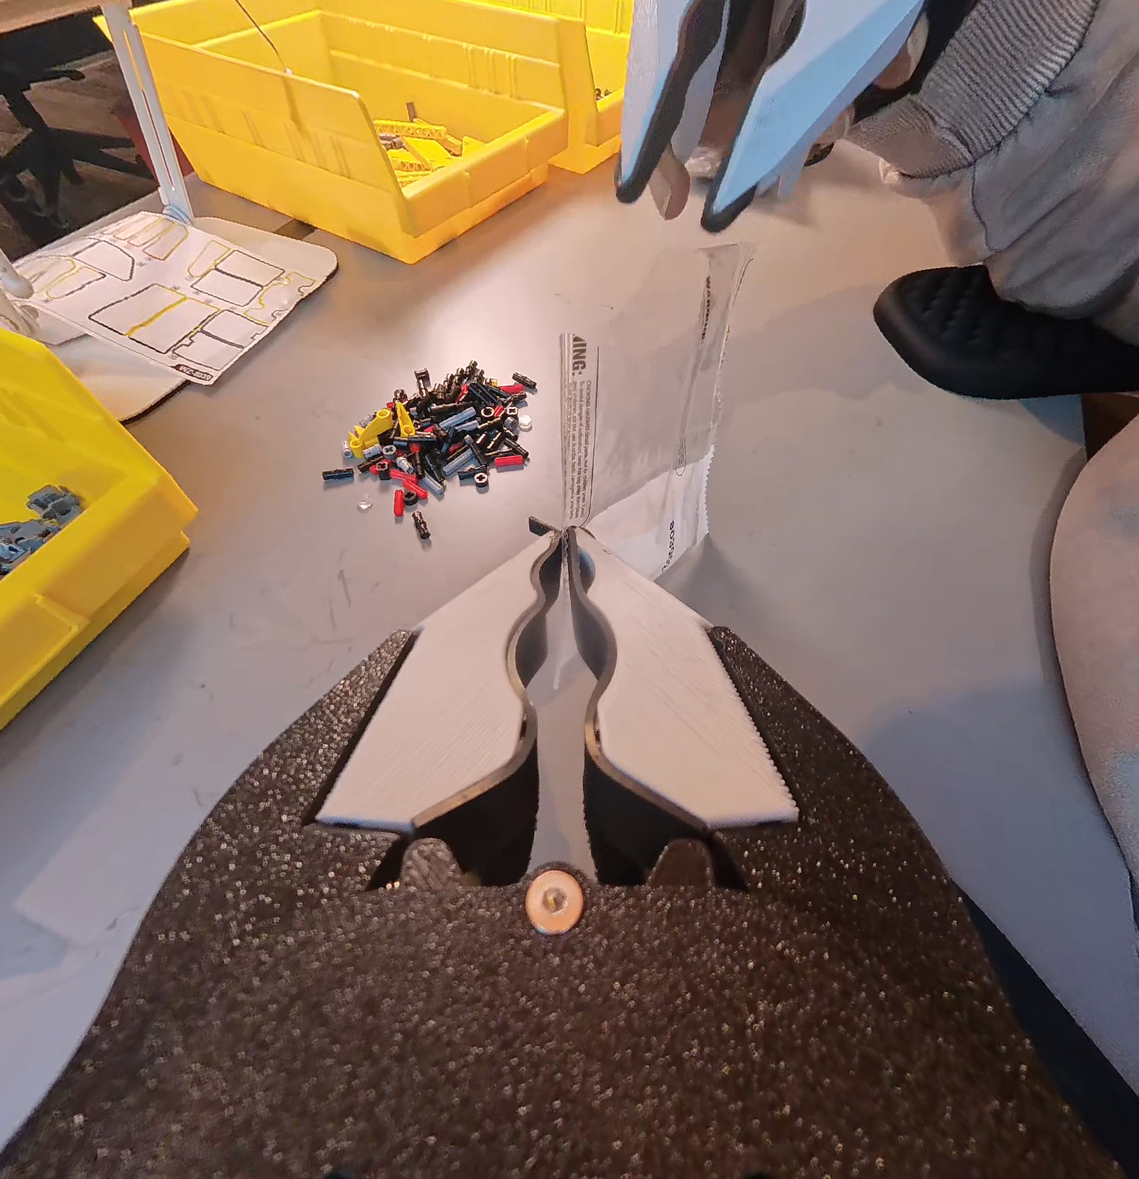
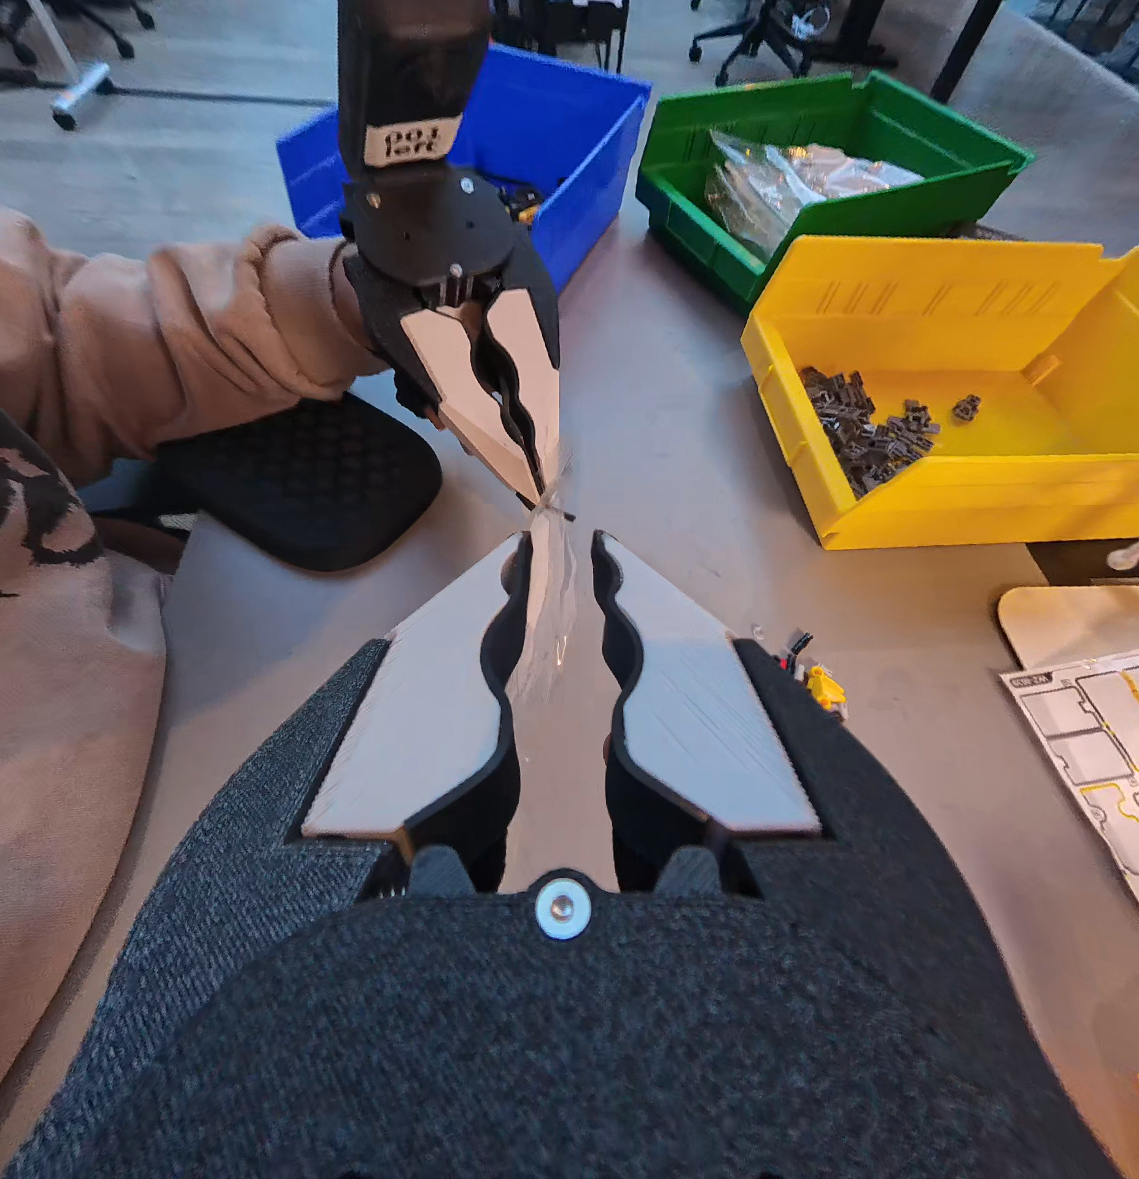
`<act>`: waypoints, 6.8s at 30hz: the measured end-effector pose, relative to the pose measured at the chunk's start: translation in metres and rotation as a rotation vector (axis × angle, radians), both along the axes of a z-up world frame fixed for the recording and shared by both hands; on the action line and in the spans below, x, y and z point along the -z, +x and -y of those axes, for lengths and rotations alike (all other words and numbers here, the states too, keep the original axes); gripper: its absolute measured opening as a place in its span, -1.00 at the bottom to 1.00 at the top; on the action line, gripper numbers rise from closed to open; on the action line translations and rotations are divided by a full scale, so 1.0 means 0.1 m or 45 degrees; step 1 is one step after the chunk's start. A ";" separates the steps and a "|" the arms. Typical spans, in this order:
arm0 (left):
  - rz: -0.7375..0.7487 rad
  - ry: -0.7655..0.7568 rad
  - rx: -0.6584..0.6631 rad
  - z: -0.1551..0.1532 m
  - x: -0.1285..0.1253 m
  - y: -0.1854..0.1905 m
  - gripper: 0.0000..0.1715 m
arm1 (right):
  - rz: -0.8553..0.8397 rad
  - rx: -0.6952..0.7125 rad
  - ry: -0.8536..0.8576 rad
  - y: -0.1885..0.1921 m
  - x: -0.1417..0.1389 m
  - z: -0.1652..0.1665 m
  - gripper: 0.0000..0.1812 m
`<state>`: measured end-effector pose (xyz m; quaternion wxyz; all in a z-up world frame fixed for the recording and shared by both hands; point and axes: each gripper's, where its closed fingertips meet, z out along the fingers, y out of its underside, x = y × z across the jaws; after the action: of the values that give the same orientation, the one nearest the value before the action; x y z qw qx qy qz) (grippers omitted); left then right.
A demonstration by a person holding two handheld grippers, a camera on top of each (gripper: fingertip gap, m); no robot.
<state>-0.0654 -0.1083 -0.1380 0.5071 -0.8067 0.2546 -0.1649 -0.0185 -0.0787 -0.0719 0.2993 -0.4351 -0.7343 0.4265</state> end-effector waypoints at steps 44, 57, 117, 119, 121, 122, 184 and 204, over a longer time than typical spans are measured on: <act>-0.885 0.925 -0.111 -0.12 -0.51 0.41 -0.87 | 0.353 0.255 0.306 0.65 0.57 -1.10 -0.62; 0.079 0.824 0.054 0.06 -0.89 0.62 -0.61 | -0.482 0.010 0.191 0.05 -0.35 0.09 -0.75; 0.410 0.876 0.181 0.28 -1.14 0.77 -0.74 | -0.586 -0.048 -0.179 0.01 -0.44 0.59 -0.89; 0.449 0.871 0.202 0.29 -1.15 0.79 -0.75 | -0.605 -0.056 -0.145 0.02 -0.45 0.60 -0.90; 0.539 0.856 0.237 0.32 -1.18 0.79 -0.78 | -0.641 -0.063 -0.104 0.04 -0.47 0.63 -0.91; 0.575 0.851 0.259 0.34 -1.19 0.80 -0.81 | -0.660 -0.068 -0.070 0.05 -0.48 0.65 -0.92; 0.493 0.726 0.561 0.61 -1.05 1.04 -0.95 | -0.420 -0.492 -0.496 0.40 -0.42 0.91 -0.94; 0.026 0.832 0.358 0.30 -0.78 1.05 -0.51 | -0.308 -0.205 -0.071 0.39 -0.22 0.07 -0.46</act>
<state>0.0393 -0.1379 -0.0599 0.7133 -0.5572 0.3974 -0.1510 0.0201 -0.0859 -0.0497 0.3383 -0.3284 -0.7133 0.5185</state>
